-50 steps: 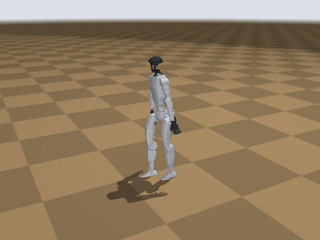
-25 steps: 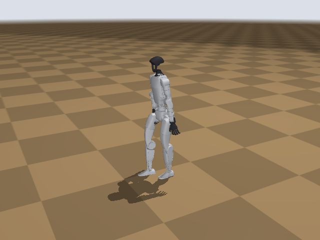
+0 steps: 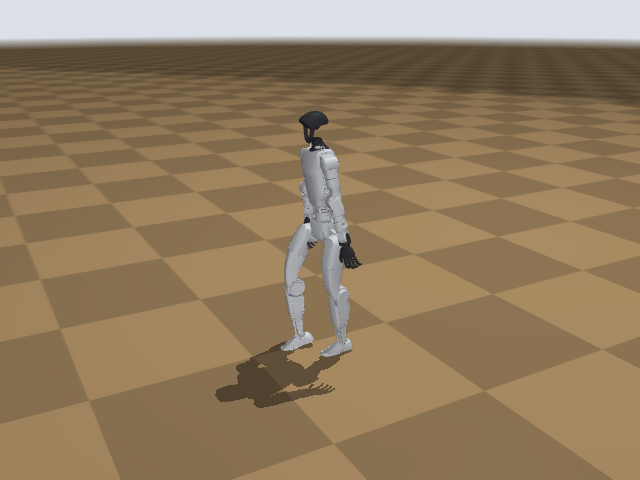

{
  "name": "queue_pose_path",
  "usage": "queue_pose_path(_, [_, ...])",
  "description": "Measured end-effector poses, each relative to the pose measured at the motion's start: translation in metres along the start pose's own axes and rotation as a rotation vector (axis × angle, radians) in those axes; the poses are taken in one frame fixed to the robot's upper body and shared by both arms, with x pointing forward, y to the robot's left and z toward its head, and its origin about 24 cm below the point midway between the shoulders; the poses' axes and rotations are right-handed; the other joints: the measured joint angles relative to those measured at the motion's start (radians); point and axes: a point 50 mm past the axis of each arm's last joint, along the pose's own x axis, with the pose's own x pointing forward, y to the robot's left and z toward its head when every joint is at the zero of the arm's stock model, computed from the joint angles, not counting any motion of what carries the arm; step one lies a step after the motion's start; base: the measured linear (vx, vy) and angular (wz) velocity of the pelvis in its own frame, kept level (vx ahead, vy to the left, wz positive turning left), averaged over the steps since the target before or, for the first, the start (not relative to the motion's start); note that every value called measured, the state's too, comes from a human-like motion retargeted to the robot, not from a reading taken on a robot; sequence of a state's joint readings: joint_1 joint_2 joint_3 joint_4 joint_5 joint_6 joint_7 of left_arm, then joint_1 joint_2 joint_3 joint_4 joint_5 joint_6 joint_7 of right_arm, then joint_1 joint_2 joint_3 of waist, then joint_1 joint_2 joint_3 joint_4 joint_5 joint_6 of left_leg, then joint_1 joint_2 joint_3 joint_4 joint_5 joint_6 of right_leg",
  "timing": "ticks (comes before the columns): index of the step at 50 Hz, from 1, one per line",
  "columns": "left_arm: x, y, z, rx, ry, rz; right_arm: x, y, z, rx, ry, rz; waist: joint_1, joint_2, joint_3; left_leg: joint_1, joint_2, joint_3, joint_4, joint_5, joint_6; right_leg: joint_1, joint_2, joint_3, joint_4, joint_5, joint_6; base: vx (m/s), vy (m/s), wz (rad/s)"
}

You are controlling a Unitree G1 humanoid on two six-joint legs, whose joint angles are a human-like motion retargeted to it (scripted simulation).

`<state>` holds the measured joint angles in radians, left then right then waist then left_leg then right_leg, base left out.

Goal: Upper body actions

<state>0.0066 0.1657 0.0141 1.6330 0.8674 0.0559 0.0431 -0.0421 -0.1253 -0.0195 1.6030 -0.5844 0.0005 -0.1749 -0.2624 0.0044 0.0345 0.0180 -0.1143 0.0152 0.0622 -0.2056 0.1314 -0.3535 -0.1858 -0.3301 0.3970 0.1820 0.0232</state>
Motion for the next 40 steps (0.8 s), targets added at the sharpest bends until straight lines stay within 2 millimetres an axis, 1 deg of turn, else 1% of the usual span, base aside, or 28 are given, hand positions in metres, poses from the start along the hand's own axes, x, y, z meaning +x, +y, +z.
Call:
queue_pose_path(3, [0.0, 0.004, -0.001, 0.016, 0.01, 0.007, 0.0, 0.003, -0.005, -0.007, 0.012, 0.007, -0.025, -0.001, -0.002, 0.003, -0.002, -0.012, 0.0, -0.003, -0.005, -0.021, 0.015, 0.057, -0.019, -0.021, 0.017, 0.12, -0.06, 0.33])
queue_pose_path(5, [0.0, 0.007, -0.001, 0.022, 0.012, 0.014, -0.001, 0.005, -0.01, -0.009, 0.031, 0.018, -0.039, -0.008, -0.003, 0.011, -0.01, -0.018, 0.001, -0.007, -0.008, -0.031, 0.026, 0.12, -0.074, -0.035, 0.036, 0.16, -0.08, 0.31])
queue_pose_path(9, [0.0, 0.011, 0.002, 0.018, -0.004, 0.028, -0.002, 0.008, -0.024, -0.006, 0.08, 0.043, -0.063, -0.019, 0.005, 0.036, -0.022, -0.036, 0.005, -0.017, -0.014, -0.023, 0.006, 0.138, -0.207, -0.032, 0.049, 0.24, -0.13, 0.29])
queue_pose_path(13, [-0.001, 0.016, 0.006, 0.028, -0.019, 0.041, -0.004, 0.012, -0.038, 0.01, 0.13, 0.068, -0.071, -0.021, 0.011, 0.063, -0.017, -0.046, 0.009, -0.027, -0.027, -0.015, -0.012, 0.093, -0.308, -0.029, 0.044, 0.25, -0.13, 0.2])
queue_pose_path(17, [-0.001, 0.02, 0.011, 0.038, -0.037, 0.048, -0.006, 0.016, -0.046, 0.042, 0.137, 0.09, -0.042, -0.008, -0.001, 0.072, 0.007, -0.03, 0.012, -0.035, -0.052, -0.006, -0.004, 0.048, -0.333, -0.006, -0.008, 0.34, -0.2, -0.1])
queue_pose_path(20, [-0.001, 0.018, 0.013, 0.037, -0.048, 0.041, -0.007, 0.018, -0.051, 0.068, 0.136, 0.111, -0.026, -0.004, -0.01, 0.083, 0.021, -0.028, 0.025, -0.04, -0.074, 0.016, 0.006, 0.03, -0.335, 0.01, -0.005, 0.42, -0.27, -0.04])
queue_pose_path(23, [0.0, 0.01, 0.012, 0.034, -0.052, 0.027, -0.007, 0.018, -0.054, 0.076, 0.144, 0.121, -0.022, 0.011, -0.014, 0.09, 0.049, -0.037, 0.052, -0.029, -0.105, 0.041, 0.038, 0.059, -0.33, -0.02, -0.024, 0.39, -0.24, 0.08])
queue_pose_path(25, [0.0, 0.006, 0.01, 0.03, -0.052, 0.019, -0.006, 0.015, -0.051, 0.072, 0.142, 0.113, -0.03, 0.021, -0.016, 0.087, 0.072, -0.039, 0.079, 0.002, -0.137, 0.061, 0.056, 0.044, -0.333, -0.037, -0.049, 0.46, -0.31, 0.2])
queue_pose_path(28, [0.0, 0.006, 0.008, 0.026, -0.05, 0.017, -0.004, 0.008, -0.037, 0.059, 0.109, 0.09, -0.038, 0.014, -0.023, 0.064, 0.094, -0.042, 0.149, 0.083, -0.188, 0.082, 0.067, 0.034, -0.34, -0.057, -0.079, 0.33, -0.24, 0.15])
queue_pose_path(30, [0.001, 0.005, 0.006, 0.025, -0.048, 0.026, -0.002, 0.005, -0.026, 0.05, 0.07, 0.072, -0.032, -0.002, -0.03, 0.042, 0.09, -0.044, 0.214, 0.156, -0.21, 0.095, 0.067, 0.046, -0.337, -0.076, -0.096, 0.33, -0.28, -0.08])
queue_pose_path(33, [0.001, 0.005, 0.001, 0.015, -0.035, 0.059, 0.0, -0.003, -0.008, 0.026, 0.002, 0.041, -0.024, -0.041, -0.041, -0.03, 0.066, -0.034, 0.375, 0.289, -0.217, 0.118, 0.046, 0.058, -0.337, -0.1, -0.117, 0.35, -0.3, 0.02])
queue_pose_path(35, [0.001, 0.003, -0.001, 0.002, -0.027, 0.078, 0.001, -0.008, 0.003, 0.008, -0.032, 0.022, -0.026, -0.063, -0.048, -0.09, 0.056, -0.021, 0.488, 0.361, -0.212, 0.132, 0.028, 0.061, -0.336, -0.116, -0.124, 0.36, -0.28, 0.15])
queue_pose_path(36, [0.001, 0.002, -0.002, -0.009, -0.019, 0.087, 0.001, -0.014, 0.011, -0.002, -0.054, 0.006, -0.028, -0.074, -0.051, -0.133, 0.051, -0.013, 0.563, 0.4, -0.2, 0.143, 0.019, 0.058, -0.336, -0.127, -0.128, 0.25, -0.17, 0.27])
queue_pose_path(37, [0.001, 0.001, -0.003, -0.02, -0.012, 0.093, 0.002, -0.019, 0.017, -0.009, -0.073, -0.009, -0.031, -0.082, -0.054, -0.171, 0.047, -0.004, 0.626, 0.419, -0.192, 0.152, 0.013, 0.053, -0.335, -0.137, -0.131, 0.17, -0.09, 0.36])
queue_pose_path(38, [0.001, -0.001, -0.004, -0.03, -0.007, 0.094, 0.002, -0.023, 0.023, -0.012, -0.086, -0.022, -0.034, -0.086, -0.057, -0.2, 0.044, 0.003, 0.665, 0.399, -0.193, 0.158, 0.011, 0.045, -0.335, -0.145, -0.134, 0.23, -0.12, 0.34])
queue_pose_path(40, [0.001, -0.005, -0.005, -0.052, -0.003, 0.083, 0.002, -0.031, 0.032, -0.009, -0.107, -0.043, -0.034, -0.092, -0.061, -0.247, 0.058, 0.052, 0.707, 0.316, -0.178, 0.17, 0.009, 0.035, -0.333, -0.161, -0.137, 0.28, -0.15, 0.2])
